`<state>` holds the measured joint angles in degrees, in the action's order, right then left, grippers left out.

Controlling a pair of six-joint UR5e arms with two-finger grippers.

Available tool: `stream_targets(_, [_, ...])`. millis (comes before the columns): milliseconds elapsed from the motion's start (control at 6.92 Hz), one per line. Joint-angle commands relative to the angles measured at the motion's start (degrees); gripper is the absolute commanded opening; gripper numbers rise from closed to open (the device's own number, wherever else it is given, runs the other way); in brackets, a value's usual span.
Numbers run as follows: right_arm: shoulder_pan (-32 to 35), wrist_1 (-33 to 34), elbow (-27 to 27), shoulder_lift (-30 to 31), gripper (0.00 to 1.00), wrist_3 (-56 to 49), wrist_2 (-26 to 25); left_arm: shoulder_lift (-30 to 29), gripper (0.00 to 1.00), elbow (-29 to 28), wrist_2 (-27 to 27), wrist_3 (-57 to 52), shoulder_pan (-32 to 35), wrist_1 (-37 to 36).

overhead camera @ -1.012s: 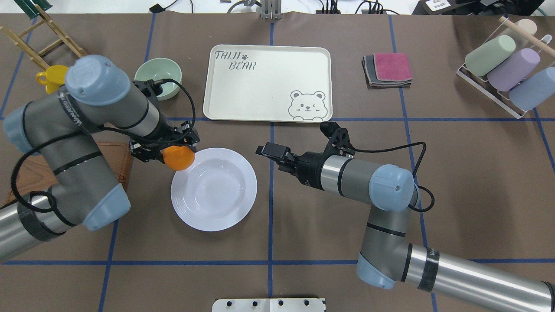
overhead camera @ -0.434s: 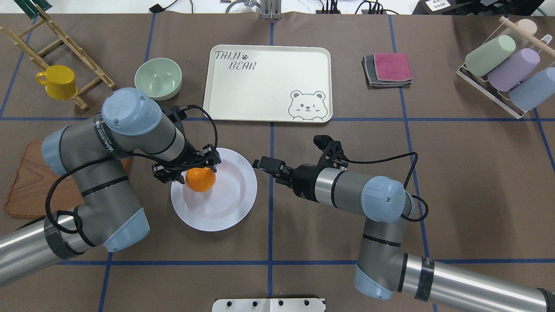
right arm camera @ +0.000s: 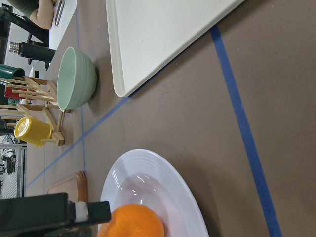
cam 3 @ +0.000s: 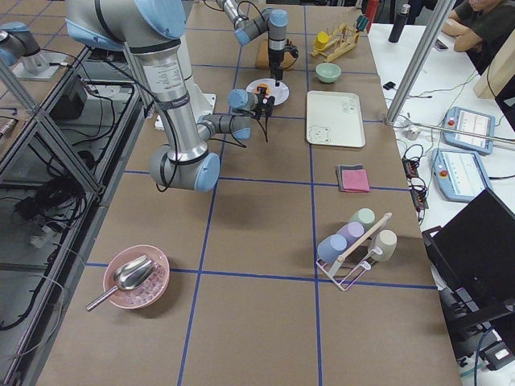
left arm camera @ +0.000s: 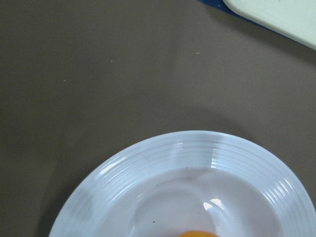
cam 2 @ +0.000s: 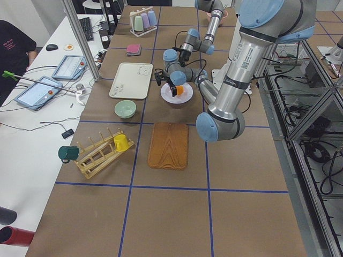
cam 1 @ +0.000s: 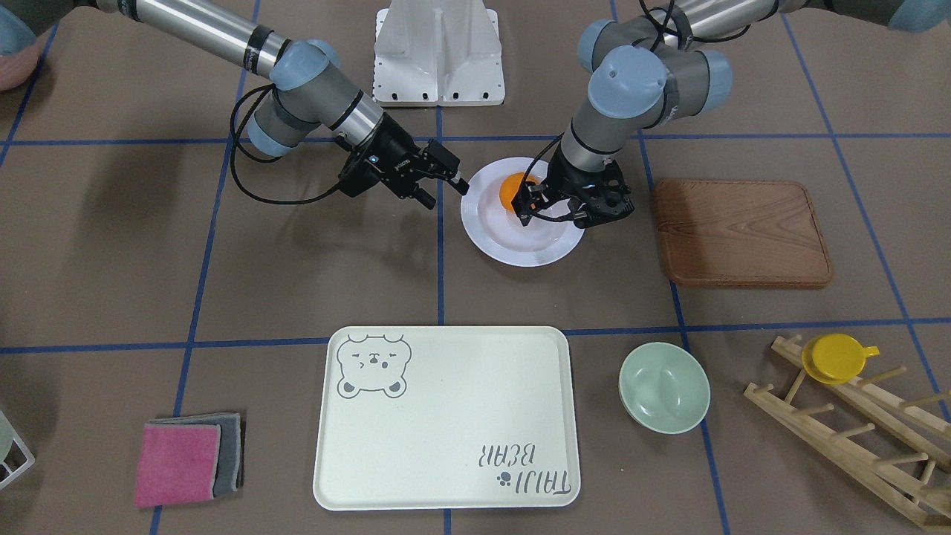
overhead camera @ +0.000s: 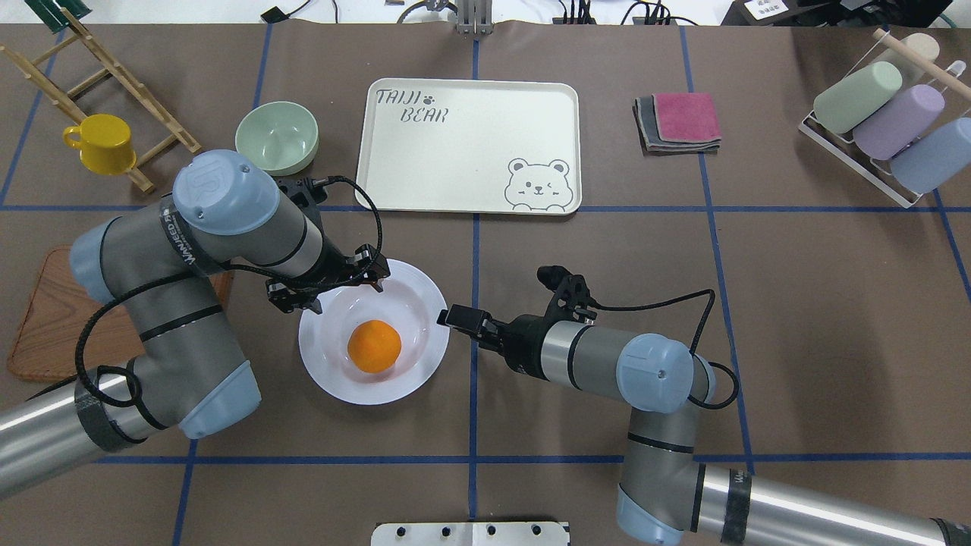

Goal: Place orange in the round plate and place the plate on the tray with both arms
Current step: 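Grip the plate rim with the right gripper while the left gripper lifts away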

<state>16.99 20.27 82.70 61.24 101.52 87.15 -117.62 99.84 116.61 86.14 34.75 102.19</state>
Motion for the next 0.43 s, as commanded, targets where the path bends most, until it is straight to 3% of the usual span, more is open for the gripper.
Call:
stream_targets(0, [-1.5,0.3,-0.8,-1.2,1.0,0.0,-1.9,0.2,0.98,1.1,0.9,-1.5,2.1,-0.1])
stream_targets(289, [-1.7,0.2,-1.3,-1.6,1.0,0.0,-1.9,0.6,0.98,1.6,1.1,-4.3,3.4,-0.1])
